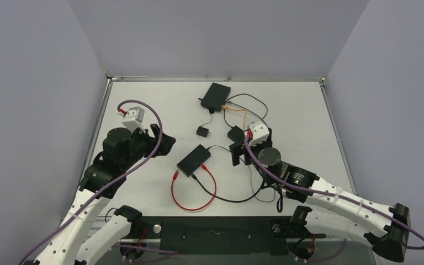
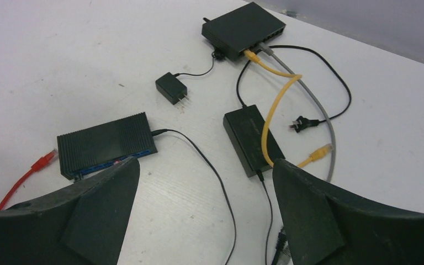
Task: Insert the plug into the switch port
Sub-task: Reset both arms
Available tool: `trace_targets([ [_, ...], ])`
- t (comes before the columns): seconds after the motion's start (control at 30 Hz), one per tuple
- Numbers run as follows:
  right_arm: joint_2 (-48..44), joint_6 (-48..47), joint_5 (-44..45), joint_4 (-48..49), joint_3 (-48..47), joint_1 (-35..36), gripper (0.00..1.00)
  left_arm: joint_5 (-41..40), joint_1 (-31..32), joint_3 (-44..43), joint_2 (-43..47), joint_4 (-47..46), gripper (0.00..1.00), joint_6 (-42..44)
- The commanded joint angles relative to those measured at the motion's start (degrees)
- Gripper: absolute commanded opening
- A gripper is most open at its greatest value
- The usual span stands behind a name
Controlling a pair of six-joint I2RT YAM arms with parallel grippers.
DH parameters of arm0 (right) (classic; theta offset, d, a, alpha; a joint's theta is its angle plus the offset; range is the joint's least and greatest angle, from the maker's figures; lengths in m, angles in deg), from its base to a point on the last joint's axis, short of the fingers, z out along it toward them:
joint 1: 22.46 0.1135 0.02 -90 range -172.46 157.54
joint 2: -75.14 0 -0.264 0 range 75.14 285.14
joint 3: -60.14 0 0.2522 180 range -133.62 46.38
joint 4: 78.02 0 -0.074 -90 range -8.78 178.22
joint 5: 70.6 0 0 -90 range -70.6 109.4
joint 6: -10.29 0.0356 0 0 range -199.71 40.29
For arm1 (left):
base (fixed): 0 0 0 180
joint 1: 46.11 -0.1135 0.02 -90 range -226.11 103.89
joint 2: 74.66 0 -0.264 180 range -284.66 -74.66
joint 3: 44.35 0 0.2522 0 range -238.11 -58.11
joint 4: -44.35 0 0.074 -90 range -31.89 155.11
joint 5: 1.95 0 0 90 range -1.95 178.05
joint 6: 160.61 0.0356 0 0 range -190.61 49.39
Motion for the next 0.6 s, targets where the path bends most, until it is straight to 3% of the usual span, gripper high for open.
trace_targets([
  [0.0,-6.33,-0.36,6.42,-3.43,0.96,-0.33,0.86,-0.71,-0.44,-3.17,0.79,-0.24,0.70,6.04],
  [0.17,-10.86,0.43,9.36,-3.72,2.55,-0.22,0.87,-0.32,-0.45,-1.68,1.94,-1.30,0.70,8.30],
  [0.37,-8.18,5.60,20.98,-5.23,0.68,-0.24,0.88,0.69,-0.45,-1.25,2.00,-1.12,0.70,9.94],
  [0.57,-6.47,6.07,21.16,-4.23,1.18,-0.23,0.88,1.20,-0.45,0.44,1.57,-2.15,0.70,10.09],
])
